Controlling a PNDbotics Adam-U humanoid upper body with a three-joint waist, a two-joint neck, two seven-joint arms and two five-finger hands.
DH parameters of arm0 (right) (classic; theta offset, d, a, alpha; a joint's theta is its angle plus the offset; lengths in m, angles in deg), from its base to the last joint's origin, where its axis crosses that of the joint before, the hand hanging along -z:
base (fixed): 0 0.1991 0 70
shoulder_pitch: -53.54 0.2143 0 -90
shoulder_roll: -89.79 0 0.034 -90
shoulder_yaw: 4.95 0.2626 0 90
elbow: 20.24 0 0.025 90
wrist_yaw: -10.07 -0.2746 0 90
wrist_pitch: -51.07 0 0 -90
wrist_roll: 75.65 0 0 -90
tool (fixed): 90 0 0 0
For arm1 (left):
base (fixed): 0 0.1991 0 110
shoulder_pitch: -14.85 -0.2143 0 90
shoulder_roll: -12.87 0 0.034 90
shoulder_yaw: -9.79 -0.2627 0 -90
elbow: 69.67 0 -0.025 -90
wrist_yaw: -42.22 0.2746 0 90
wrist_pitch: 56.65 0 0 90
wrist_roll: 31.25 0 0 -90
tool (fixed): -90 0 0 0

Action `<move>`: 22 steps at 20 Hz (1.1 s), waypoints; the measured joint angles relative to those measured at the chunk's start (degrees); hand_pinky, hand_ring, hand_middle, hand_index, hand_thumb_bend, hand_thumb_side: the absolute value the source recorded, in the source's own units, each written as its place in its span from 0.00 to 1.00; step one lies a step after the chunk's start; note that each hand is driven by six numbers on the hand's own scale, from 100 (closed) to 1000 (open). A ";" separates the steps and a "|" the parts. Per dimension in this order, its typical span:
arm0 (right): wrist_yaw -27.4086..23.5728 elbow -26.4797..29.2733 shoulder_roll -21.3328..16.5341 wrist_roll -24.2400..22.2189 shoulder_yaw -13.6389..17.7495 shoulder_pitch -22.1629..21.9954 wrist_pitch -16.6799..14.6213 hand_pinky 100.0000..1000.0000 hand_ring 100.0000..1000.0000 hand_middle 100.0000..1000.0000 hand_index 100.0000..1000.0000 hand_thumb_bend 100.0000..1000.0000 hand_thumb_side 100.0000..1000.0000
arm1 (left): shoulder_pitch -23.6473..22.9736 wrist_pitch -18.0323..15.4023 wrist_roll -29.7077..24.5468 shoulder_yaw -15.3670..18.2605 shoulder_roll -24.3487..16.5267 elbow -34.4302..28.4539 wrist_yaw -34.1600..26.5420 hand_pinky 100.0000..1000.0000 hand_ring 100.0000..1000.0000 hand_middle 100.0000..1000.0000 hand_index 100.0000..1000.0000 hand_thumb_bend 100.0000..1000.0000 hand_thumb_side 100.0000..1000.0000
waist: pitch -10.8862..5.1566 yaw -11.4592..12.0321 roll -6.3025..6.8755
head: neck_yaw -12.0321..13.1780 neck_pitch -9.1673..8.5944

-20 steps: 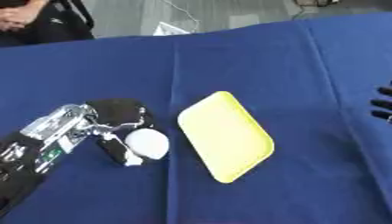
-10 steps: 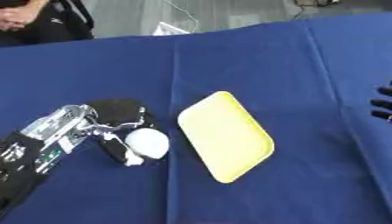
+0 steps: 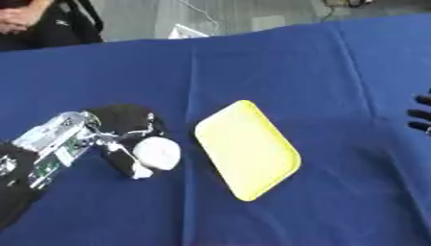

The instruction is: Pick up objects on the table and place them in the box.

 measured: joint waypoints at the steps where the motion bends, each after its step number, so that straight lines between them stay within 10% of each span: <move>1: 0.00 0.00 0.00 -0.03 0.00 0.00 0.03 0.75 0.77 0.83 0.95 0.00 0.96 | -0.02 0.42 -0.17 0.17 -0.31 -0.49 -0.39 0.88 0.70 0.61 0.73 0.26 0.49 | 0.00 0.00 0.00 | 0.00 0.00; 22: 0.00 0.00 0.00 -0.14 0.00 0.00 0.12 0.75 0.77 0.83 0.95 0.00 0.96 | 0.12 1.93 -2.10 0.22 -0.66 -1.53 -1.67 0.88 0.71 0.62 0.73 0.25 0.50 | 0.00 0.00 0.00 | 0.00 0.00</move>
